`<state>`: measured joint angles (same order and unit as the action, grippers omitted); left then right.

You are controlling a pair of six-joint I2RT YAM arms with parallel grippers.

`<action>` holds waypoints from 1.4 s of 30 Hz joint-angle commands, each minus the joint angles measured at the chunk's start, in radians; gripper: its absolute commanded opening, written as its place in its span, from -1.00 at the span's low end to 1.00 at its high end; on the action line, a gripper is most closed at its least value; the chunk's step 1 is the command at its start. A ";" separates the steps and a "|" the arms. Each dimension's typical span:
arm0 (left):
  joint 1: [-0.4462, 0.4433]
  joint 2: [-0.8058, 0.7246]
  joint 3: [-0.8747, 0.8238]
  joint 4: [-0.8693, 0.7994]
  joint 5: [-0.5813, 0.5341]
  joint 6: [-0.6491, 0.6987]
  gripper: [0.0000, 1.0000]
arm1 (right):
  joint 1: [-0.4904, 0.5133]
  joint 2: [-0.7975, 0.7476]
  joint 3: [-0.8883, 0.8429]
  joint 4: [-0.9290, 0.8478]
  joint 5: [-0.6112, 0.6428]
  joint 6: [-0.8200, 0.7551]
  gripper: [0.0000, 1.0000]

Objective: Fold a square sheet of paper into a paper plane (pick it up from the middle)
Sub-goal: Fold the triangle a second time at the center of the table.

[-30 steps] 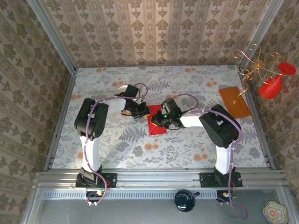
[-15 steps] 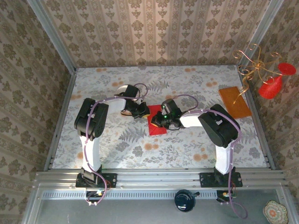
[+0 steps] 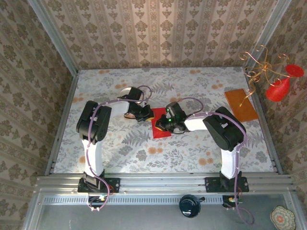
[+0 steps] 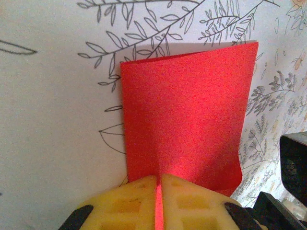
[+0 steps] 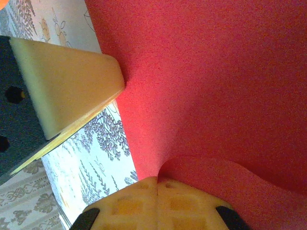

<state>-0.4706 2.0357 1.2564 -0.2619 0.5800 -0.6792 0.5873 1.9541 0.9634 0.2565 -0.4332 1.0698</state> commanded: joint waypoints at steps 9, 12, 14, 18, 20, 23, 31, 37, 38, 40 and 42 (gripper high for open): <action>0.004 -0.053 -0.014 -0.038 -0.007 0.009 -0.72 | 0.005 0.031 0.020 -0.051 0.010 0.001 -0.80; 0.010 -0.097 -0.025 -0.040 -0.030 0.004 -0.69 | 0.005 0.032 0.021 -0.056 0.010 0.004 -0.60; 0.034 -0.134 -0.040 -0.037 -0.052 -0.008 -0.67 | 0.005 0.031 0.023 -0.056 0.008 0.007 -0.50; 0.072 -0.208 -0.087 -0.019 -0.079 -0.036 -0.64 | 0.005 0.036 0.030 -0.064 0.005 0.014 -0.37; 0.088 -0.240 -0.115 -0.011 -0.095 -0.044 -0.62 | 0.004 0.034 0.029 -0.064 0.005 0.014 -0.36; 0.106 -0.282 -0.155 0.005 -0.108 -0.060 -0.60 | 0.005 0.031 0.025 -0.065 0.007 0.012 -0.33; 0.094 -0.325 -0.203 0.031 -0.089 -0.065 -0.55 | 0.004 0.013 -0.002 -0.043 0.014 0.001 -0.26; 0.055 -0.325 -0.224 0.051 -0.080 -0.081 -0.47 | 0.003 0.013 -0.017 -0.039 0.016 -0.002 -0.25; 0.050 -0.325 -0.228 0.053 -0.078 -0.083 -0.48 | 0.004 0.012 -0.020 -0.037 0.016 0.000 -0.28; 0.042 -0.325 -0.234 0.057 -0.077 -0.088 -0.48 | 0.003 0.015 -0.022 -0.048 0.016 0.000 -0.39; 0.035 -0.325 -0.240 0.061 -0.075 -0.093 -0.48 | 0.003 0.019 -0.023 -0.055 0.017 -0.001 -0.51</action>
<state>-0.4290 1.7432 1.0344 -0.2142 0.4934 -0.7502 0.5880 1.9526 0.9684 0.2802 -0.4488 1.0763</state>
